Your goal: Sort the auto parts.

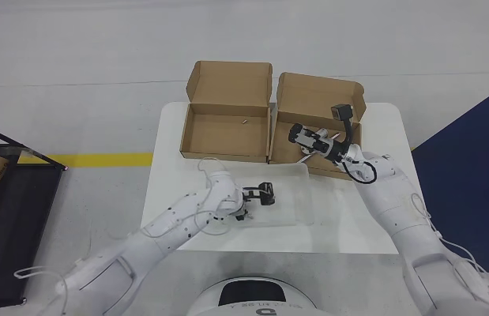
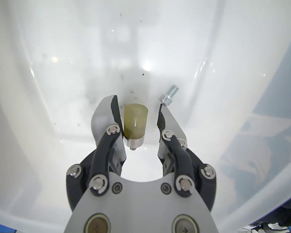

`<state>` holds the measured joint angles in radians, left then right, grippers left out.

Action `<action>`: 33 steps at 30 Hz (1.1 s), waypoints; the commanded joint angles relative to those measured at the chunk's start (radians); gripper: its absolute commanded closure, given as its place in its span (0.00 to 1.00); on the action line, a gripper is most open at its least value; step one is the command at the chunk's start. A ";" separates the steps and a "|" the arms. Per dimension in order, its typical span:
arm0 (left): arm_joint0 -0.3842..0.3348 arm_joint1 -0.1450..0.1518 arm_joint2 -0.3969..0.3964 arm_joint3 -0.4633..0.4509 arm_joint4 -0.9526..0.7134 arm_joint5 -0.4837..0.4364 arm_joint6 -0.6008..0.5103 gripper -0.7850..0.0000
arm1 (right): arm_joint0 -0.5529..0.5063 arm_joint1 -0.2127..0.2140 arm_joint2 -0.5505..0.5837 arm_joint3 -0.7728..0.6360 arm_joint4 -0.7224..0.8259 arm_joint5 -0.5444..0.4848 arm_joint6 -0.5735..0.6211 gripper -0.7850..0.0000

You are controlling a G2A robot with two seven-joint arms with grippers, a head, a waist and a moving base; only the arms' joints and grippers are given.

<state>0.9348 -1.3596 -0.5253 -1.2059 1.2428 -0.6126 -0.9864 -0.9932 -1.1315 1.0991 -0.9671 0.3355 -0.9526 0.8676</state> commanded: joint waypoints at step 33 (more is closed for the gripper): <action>0.353 0.191 -0.710 -0.333 -0.227 -0.114 0.610 1.00 | 0.000 0.000 0.000 0.000 0.000 0.000 0.000 0.00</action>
<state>1.2832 -1.1695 -1.2282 -1.5393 1.0285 -0.7251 -0.3768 -0.9932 -1.1315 1.0991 -0.9671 0.3355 -0.9526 0.8676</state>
